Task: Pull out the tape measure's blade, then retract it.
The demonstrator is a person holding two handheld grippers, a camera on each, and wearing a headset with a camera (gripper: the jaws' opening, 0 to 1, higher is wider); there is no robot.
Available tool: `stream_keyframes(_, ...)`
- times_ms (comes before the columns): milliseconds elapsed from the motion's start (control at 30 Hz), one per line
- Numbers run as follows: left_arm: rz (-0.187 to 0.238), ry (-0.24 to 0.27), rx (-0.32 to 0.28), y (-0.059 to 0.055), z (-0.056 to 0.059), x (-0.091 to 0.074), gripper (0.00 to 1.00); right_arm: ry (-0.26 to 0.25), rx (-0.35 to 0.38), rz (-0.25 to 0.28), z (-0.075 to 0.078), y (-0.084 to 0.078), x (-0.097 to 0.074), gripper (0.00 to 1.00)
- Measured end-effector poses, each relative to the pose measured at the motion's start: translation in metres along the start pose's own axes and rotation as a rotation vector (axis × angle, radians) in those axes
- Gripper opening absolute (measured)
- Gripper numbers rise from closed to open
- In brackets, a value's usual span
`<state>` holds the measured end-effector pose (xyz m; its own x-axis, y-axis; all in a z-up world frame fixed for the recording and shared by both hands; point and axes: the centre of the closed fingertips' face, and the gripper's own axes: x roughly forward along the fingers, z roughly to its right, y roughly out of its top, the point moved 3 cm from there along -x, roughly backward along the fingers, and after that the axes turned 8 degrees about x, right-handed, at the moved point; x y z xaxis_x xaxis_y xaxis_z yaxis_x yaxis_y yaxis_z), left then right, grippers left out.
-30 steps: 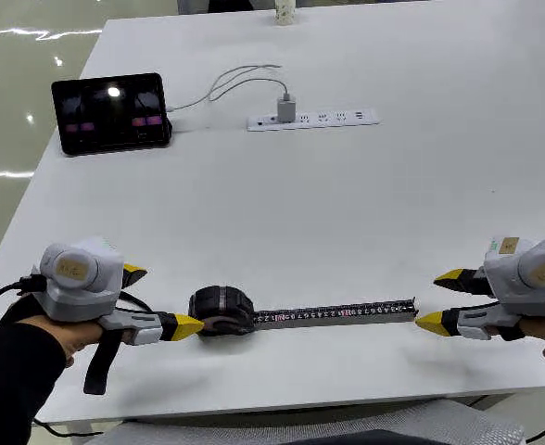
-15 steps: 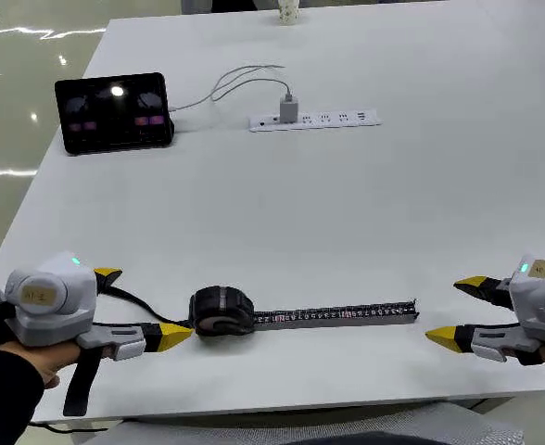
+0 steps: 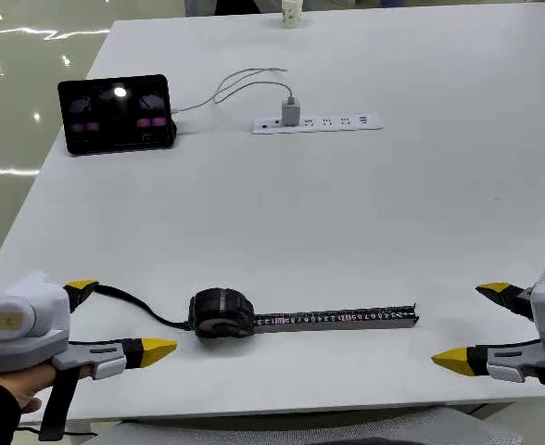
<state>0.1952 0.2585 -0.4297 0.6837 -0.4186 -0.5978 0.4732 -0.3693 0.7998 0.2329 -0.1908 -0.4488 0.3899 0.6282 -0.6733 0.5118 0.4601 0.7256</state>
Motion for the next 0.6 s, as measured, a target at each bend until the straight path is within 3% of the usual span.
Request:
stream_keyframes(233,0.014,0.01,-0.011,-0.004,-0.002,-0.006,0.99,-0.011,-0.011,-0.005,0.003,-0.006,-0.003,0.99)
stream_keyframes(433,0.002,0.0,-0.013,-0.007,-0.001,-0.006,0.99,-0.028,-0.012,-0.005,0.007,-0.011,-0.01,0.99)
stream_keyframes(600,-0.035,-0.02,0.028,-0.012,0.004,-0.005,0.99,-0.04,-0.023,0.006,0.009,-0.013,-0.014,0.99)
